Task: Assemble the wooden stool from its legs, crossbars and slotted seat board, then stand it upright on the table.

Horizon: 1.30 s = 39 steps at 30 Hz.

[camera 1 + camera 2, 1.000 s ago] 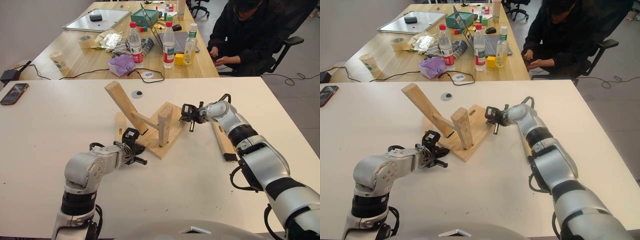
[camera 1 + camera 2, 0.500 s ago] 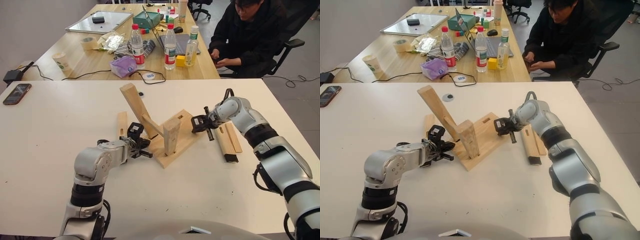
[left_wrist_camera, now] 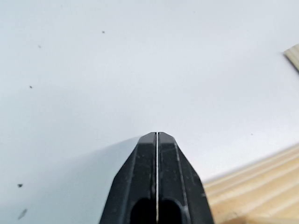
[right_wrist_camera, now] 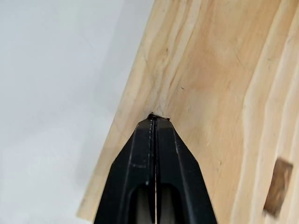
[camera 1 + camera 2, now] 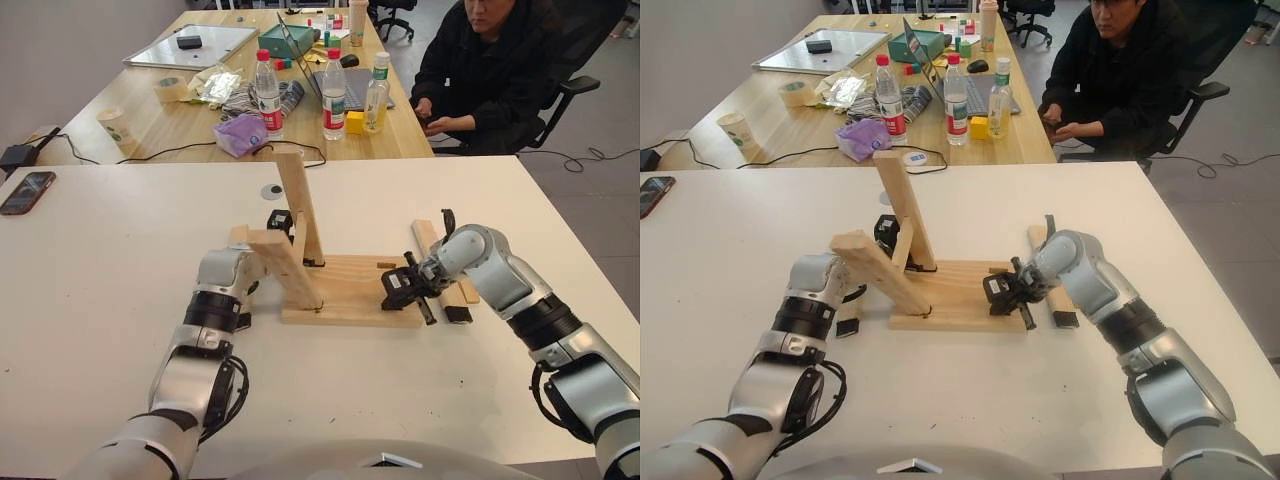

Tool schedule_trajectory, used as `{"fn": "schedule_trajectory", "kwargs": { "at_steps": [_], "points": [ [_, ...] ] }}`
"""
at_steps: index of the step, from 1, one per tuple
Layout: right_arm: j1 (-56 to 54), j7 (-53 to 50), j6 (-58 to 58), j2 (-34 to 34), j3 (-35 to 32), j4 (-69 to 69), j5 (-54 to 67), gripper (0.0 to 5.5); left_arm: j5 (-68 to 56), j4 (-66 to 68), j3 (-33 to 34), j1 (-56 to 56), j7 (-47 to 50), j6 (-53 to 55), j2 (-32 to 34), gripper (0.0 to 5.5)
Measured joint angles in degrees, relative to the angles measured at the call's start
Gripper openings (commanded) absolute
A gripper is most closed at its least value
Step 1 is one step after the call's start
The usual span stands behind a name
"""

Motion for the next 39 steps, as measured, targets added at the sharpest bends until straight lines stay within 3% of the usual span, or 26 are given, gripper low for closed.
{"fn": "schedule_trajectory", "kwargs": {
  "at_steps": [5,8,13,19,23,29,34,39],
  "points": [
    [1.3,-4.9,4.7,4.3,-1.0,-1.6,2.6,0.03,1.7,2.8,3.4,-1.4,0.0,-4.5,2.1,0.00],
    [-0.4,-8.1,9.1,5.9,-6.3,-0.8,6.5,0.03,-0.2,-8.9,9.0,1.2,0.9,-2.7,6.4,0.00],
    [-6.9,-9.7,15.3,5.5,-14.1,-0.4,12.5,0.03,-5.3,-31.4,16.2,9.0,-0.8,11.1,16.8,0.00],
    [-8.5,-25.7,1.4,6.3,-12.4,21.0,3.6,0.03,-11.3,-54.3,10.6,25.7,-8.0,29.2,28.5,0.00],
    [-9.1,-32.7,-6.1,8.5,-11.5,32.6,0.8,0.03,-17.5,-65.0,10.7,29.5,-13.1,35.0,33.9,0.00],
    [-9.6,-35.7,-12.9,10.9,-10.3,41.9,-1.1,0.03,-23.3,-72.3,10.4,32.8,-14.5,40.8,32.3,0.00],
    [-10.7,-36.3,-15.6,13.1,-9.1,43.8,-2.3,0.03,-17.6,-67.0,2.2,33.3,-6.0,37.6,24.2,0.00],
    [-10.1,-33.3,-15.6,12.8,-7.8,41.0,-2.8,0.03,-12.7,-61.1,0.2,33.2,0.5,34.2,17.4,0.00]
  ]
}}
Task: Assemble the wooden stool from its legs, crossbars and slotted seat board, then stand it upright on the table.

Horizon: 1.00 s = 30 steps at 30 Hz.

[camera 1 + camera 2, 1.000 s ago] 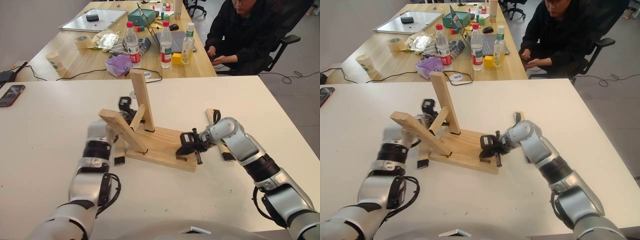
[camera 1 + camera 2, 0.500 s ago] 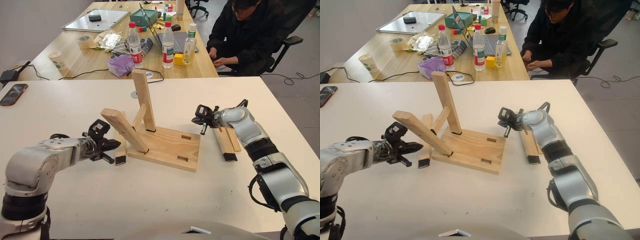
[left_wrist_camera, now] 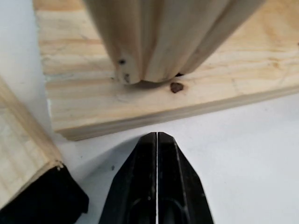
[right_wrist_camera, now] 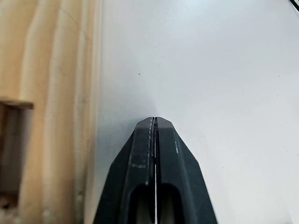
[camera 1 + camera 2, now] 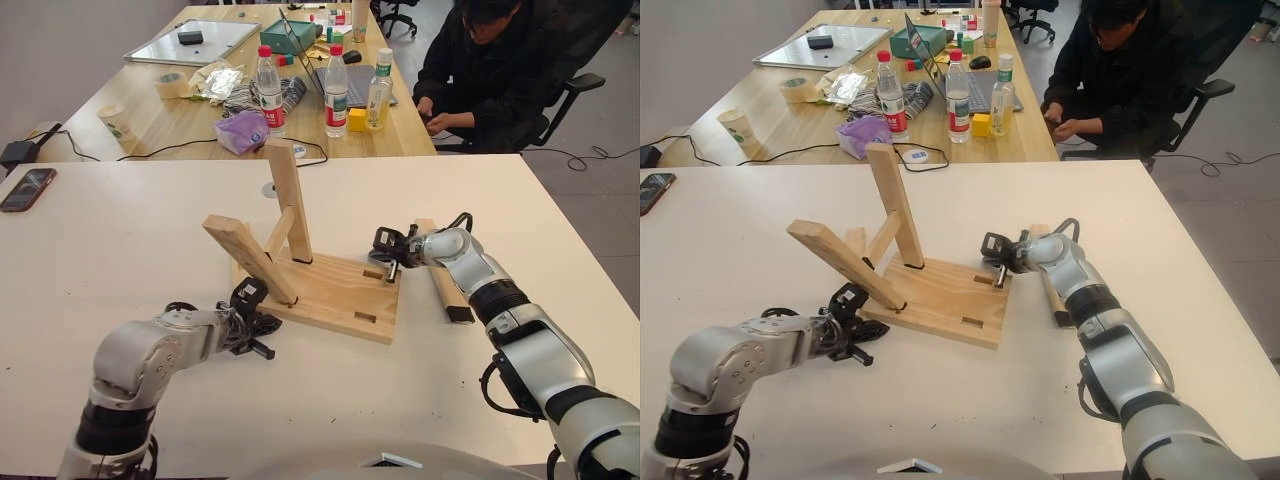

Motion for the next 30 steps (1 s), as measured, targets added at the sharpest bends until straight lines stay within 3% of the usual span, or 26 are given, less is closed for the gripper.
{"fn": "schedule_trajectory", "kwargs": {
  "at_steps": [12,20,24,28,30],
  "points": [
    [11.0,14.3,15.7,-7.0,2.2,-29.2,0.6,0.03,6.1,16.0,5.3,-10.3,7.1,-8.6,-12.5,0.00],
    [12.6,6.2,21.9,-2.2,1.6,-32.1,0.3,0.03,9.8,28.4,5.7,-17.1,8.1,-17.4,-16.6,0.00],
    [12.0,1.1,28.2,-2.1,-7.2,-37.2,5.2,0.03,7.6,22.6,7.8,-14.4,6.7,-14.7,-15.4,0.00],
    [9.0,-2.3,42.1,-3.2,-21.2,-45.3,12.7,0.61,4.8,16.2,16.6,-14.5,6.6,-11.3,-12.2,0.00],
    [8.6,-3.3,47.3,-9.6,-26.6,-46.4,14.0,0.96,3.3,12.2,21.9,-15.7,7.5,-9.6,-10.7,0.00]
  ]
}}
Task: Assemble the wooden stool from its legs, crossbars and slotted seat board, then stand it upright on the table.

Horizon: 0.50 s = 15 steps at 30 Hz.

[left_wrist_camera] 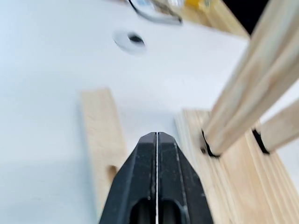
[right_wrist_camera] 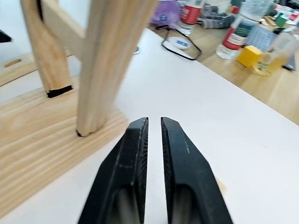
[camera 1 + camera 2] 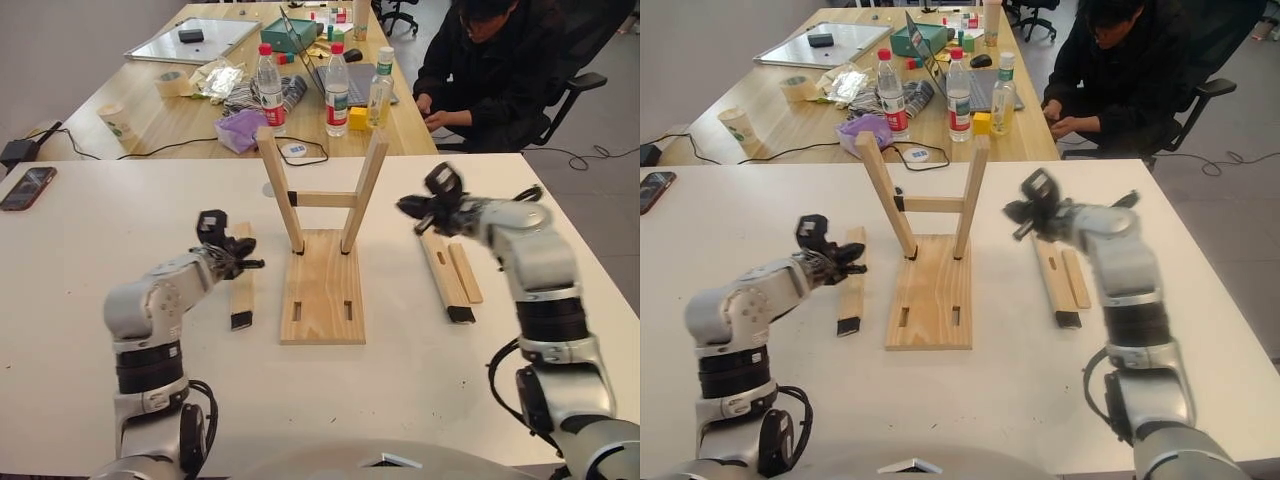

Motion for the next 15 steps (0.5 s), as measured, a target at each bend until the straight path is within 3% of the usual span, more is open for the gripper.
{"fn": "schedule_trajectory", "kwargs": {
  "at_steps": [4,10,15],
  "points": [
    [7.2,-0.3,1.9,-6.5,-1.3,0.4,-0.3,1.66,-1.2,-3.3,3.2,-2.7,1.3,0.8,0.0,0.00],
    [14.6,-1.5,4.5,-7.1,-1.2,-0.3,0.9,2.69,-1.6,-7.4,4.5,-2.8,3.8,2.4,-2.0,0.00],
    [18.0,-3.3,5.7,-8.5,-0.9,-1.4,1.9,2.69,-2.4,-8.5,5.4,-2.8,4.4,3.4,-2.3,0.00]
  ]
}}
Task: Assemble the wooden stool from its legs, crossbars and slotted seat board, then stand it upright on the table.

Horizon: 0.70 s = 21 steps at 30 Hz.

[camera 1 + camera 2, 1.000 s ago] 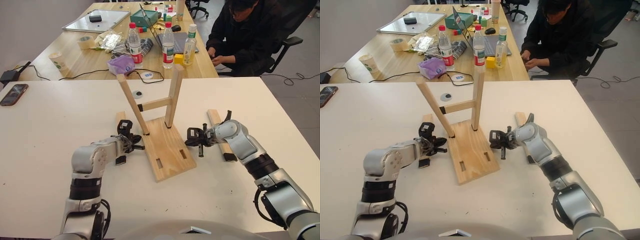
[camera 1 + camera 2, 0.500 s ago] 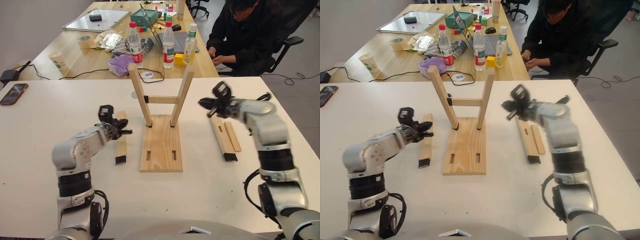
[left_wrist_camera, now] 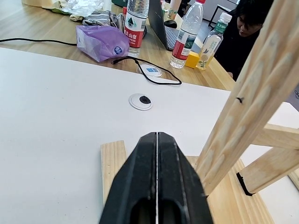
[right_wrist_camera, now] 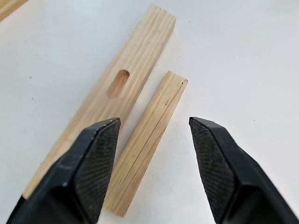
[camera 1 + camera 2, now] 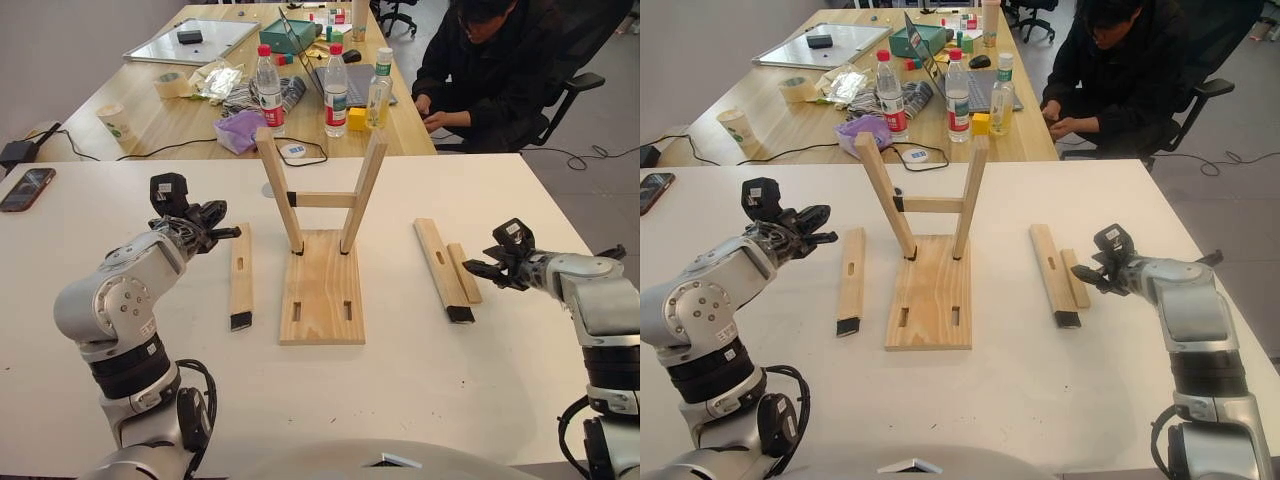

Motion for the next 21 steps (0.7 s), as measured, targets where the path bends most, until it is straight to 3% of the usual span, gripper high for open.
{"fn": "schedule_trajectory", "kwargs": {
  "at_steps": [13,21],
  "points": [
    [4.4,-2.6,-0.1,0.1,2.3,0.5,2.9,2.69,0.1,-0.1,-0.4,0.6,0.0,-0.1,0.0,0.00],
    [6.5,-3.1,-2.7,-0.5,4.5,-1.1,2.6,1.45,0.5,-0.1,-0.9,1.9,0.6,-0.9,0.0,0.00]
  ]
}}
